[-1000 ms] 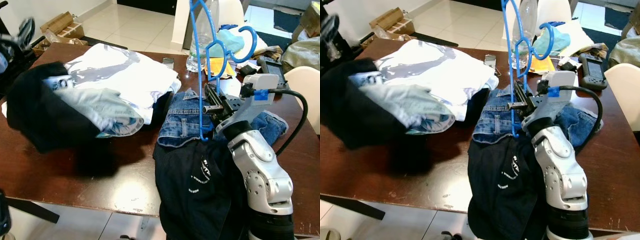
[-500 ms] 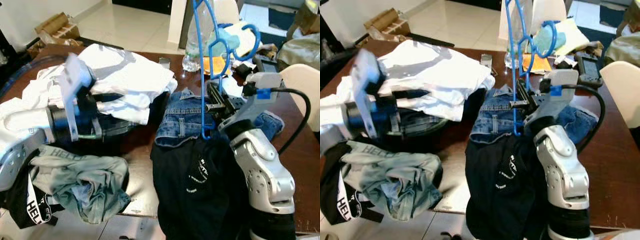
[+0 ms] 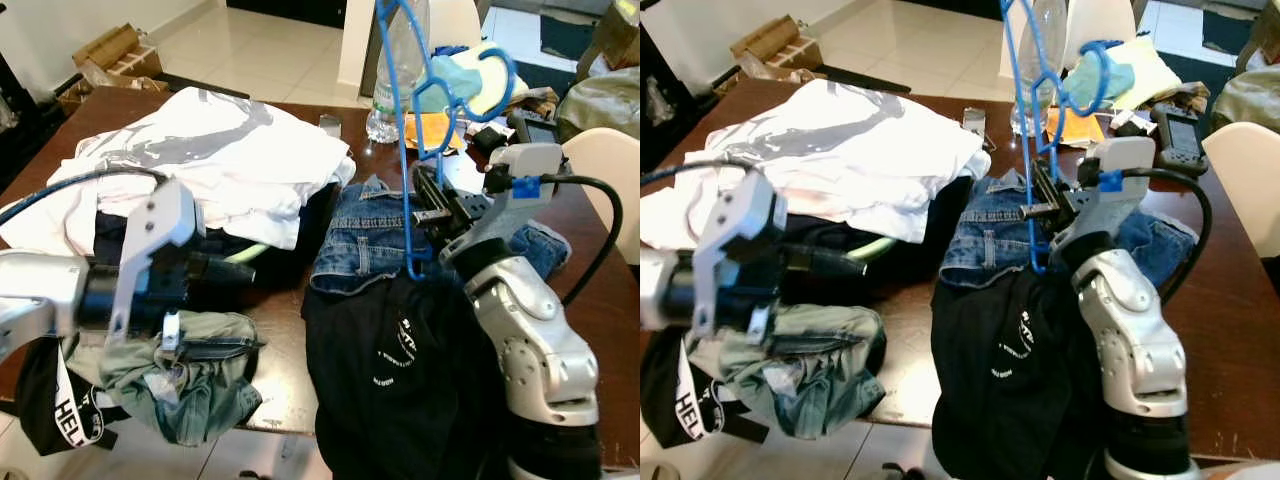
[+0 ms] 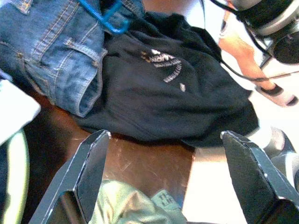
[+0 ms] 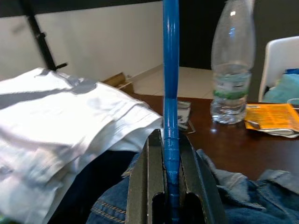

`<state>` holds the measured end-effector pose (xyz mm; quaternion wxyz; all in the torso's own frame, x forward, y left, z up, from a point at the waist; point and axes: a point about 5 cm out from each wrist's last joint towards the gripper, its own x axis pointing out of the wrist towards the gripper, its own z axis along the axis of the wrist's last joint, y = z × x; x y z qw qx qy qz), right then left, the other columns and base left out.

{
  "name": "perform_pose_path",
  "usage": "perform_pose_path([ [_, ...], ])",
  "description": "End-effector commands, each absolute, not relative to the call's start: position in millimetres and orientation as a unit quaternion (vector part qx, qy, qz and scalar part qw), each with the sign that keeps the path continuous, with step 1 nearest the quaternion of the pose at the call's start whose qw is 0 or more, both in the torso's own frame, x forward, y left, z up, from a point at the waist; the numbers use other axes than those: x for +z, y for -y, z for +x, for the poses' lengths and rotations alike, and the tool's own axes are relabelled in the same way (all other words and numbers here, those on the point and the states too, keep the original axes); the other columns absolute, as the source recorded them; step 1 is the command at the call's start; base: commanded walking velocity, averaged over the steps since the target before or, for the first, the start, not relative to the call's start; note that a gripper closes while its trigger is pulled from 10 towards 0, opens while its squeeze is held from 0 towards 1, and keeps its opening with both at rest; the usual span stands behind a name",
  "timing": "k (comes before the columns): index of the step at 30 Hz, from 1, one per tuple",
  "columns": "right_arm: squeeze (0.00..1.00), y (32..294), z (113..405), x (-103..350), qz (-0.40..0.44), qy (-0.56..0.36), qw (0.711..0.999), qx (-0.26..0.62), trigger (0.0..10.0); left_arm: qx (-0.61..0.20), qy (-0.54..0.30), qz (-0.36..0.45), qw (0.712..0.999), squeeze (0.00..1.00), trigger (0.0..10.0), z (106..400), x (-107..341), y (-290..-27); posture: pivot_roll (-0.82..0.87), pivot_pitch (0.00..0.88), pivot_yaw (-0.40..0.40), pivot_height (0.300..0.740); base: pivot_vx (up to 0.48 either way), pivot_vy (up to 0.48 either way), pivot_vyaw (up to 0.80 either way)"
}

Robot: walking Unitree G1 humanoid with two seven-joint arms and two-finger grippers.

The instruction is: Hang hanger

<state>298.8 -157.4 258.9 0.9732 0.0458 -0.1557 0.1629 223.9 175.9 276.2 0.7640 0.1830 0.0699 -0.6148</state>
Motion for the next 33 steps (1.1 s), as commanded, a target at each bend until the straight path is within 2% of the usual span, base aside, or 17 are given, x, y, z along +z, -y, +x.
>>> perform_pose_path([
  [1, 0.0, 160, 300, 250, 0.039, 0.134, 0.976, 0.169, 10.0, -0.613, -0.08, 0.203, 0.76, 0.0, 10.0, 220, 275, -177, 0.08, 0.193, -0.011, 0.74, 0.0, 0.0, 0.0],
  [4, 0.0, 162, 301, 249, 0.035, 0.13, 0.977, 0.168, 10.0, -0.599, -0.072, 0.21, 0.769, 0.0, 10.0, 222, 272, -176, 0.08, 0.196, -0.015, 0.74, 0.0, 0.0, 0.0],
  [6, 0.0, 165, 302, 247, 0.033, 0.124, 0.978, 0.165, 10.0, -0.582, -0.057, 0.193, 0.788, 0.0, 10.0, 226, 268, -171, 0.08, 0.196, -0.015, 0.74, 0.0, 0.0, 0.0],
  [9, 0.0, 166, 302, 245, 0.032, 0.12, 0.978, 0.167, 10.0, -0.582, -0.05, 0.185, 0.79, 0.0, 10.0, 226, 267, -166, 0.08, 0.2, -0.018, 0.74, 0.0, 0.0, 0.0],
  [14, 0.0, 169, 300, 237, 0.033, 0.108, 0.979, 0.173, 10.0, -0.583, -0.045, 0.168, 0.793, 0.0, 10.0, 227, 264, -157, 0.08, 0.201, -0.016, 0.74, -0.356, 0.0, 0.0],
  [27, 0.0, 180, 298, 232, 0.031, 0.1, 0.981, 0.161, 10.0, -0.556, -0.043, 0.184, 0.809, 0.0, 10.0, 234, 263, -156, 0.08, 0.205, -0.012, 0.74, -0.404, 0.0, 0.0],
  [28, 0.0, 181, 298, 232, 0.032, 0.102, 0.981, 0.161, 10.0, -0.498, -0.037, 0.223, 0.837, 0.0, 10.0, 248, 262, -162, 0.08, 0.206, -0.014, 0.74, 0.0, 0.0, 0.0],
  [29, 0.0, 181, 298, 232, 0.032, 0.102, 0.981, 0.161, 10.0, -0.498, -0.037, 0.223, 0.837, 0.0, 10.0, 248, 262, -162, 0.08, 0.206, -0.014, 0.74, 0.0, 0.0, 0.0],
  [30, 0.0, 180, 298, 231, 0.036, 0.104, 0.981, 0.162, 10.0, -0.422, -0.011, 0.257, 0.869, 0.0, 10.0, 266, 269, -174, 0.08, 0.206, -0.012, 0.74, 0.0, 0.0, 0.0],
  [31, 0.0, 180, 298, 231, 0.036, 0.104, 0.981, 0.162, 10.0, -0.422, -0.011, 0.257, 0.869, 0.0, 10.0, 266, 269, -174, 0.08, 0.206, -0.012, 0.74, 0.0, 0.0, 0.0],
  [32, 0.0, 179, 298, 231, 0.038, 0.105, 0.98, 0.164, 10.0, -0.364, 0.009, 0.273, 0.891, 0.0, 10.0, 278, 275, -183, 0.08, 0.206, -0.012, 0.74, 0.0, 0.0, 0.0],
  [33, 0.0, 179, 298, 231, 0.038, 0.105, 0.98, 0.164, 10.0, -0.364, 0.009, 0.273, 0.891, 0.0, 10.0, 278, 275, -183, 0.08, 0.206, -0.012, 0.74, 0.0, 0.0, 0.0],
])
